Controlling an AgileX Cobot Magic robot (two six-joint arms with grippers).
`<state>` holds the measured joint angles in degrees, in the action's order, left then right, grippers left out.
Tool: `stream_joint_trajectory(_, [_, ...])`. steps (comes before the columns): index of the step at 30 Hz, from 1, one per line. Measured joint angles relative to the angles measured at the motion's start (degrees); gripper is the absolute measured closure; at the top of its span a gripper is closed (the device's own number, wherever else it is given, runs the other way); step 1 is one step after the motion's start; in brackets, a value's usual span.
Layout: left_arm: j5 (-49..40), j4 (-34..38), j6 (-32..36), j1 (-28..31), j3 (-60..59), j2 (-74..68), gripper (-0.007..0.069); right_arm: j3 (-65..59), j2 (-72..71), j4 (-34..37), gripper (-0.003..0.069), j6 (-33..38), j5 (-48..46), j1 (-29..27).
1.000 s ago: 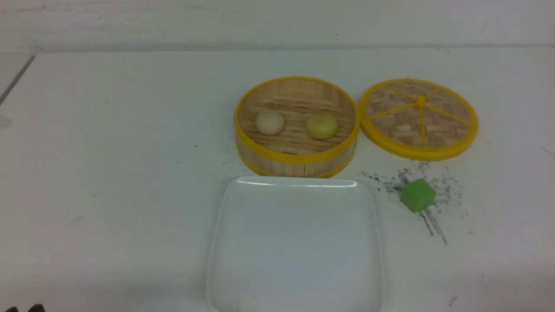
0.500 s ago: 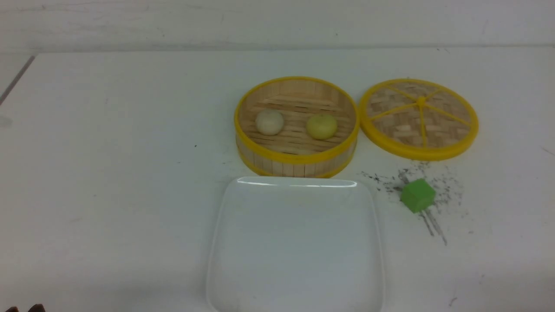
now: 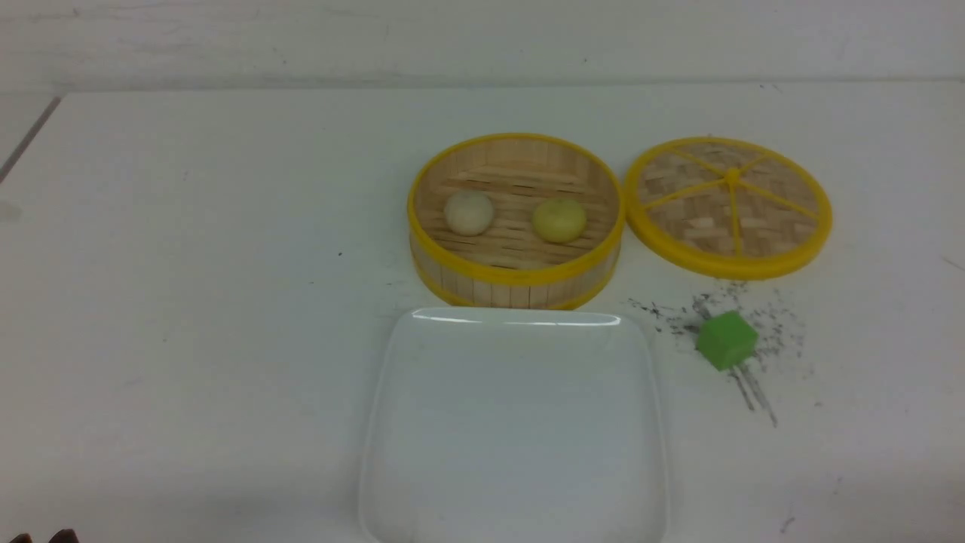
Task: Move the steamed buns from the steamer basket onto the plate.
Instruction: Use the right arm to grab the steamed stuffed bun that is closest to it
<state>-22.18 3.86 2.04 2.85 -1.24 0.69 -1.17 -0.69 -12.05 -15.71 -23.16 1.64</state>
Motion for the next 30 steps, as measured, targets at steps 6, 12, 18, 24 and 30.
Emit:
stream_joint_trajectory(6, [0.0,0.0,0.0,0.0,0.0,0.0,0.0381,0.0,0.0,0.0,0.0417,0.0,0.0,0.0])
stream_joint_trajectory(12, [0.0,0.0,0.0,0.0,0.0,0.0,0.0381,0.0,0.0,-0.1,0.0417,0.0,0.0,0.0])
stream_joint_trajectory(18, [0.0,0.0,0.0,0.0,0.0,0.0,0.0381,0.0,0.0,-1.0,0.0417,0.0,0.4,0.0])
stream_joint_trajectory(24, [0.0,0.0,0.0,0.0,0.0,0.0,0.0381,0.4,0.0,-1.4,0.0417,-3.9,5.8,0.0])
stream_joint_trajectory(30, [0.0,0.0,0.0,0.0,0.0,0.0,0.0381,5.6,0.0,-1.6,0.0417,-10.3,6.9,0.0])
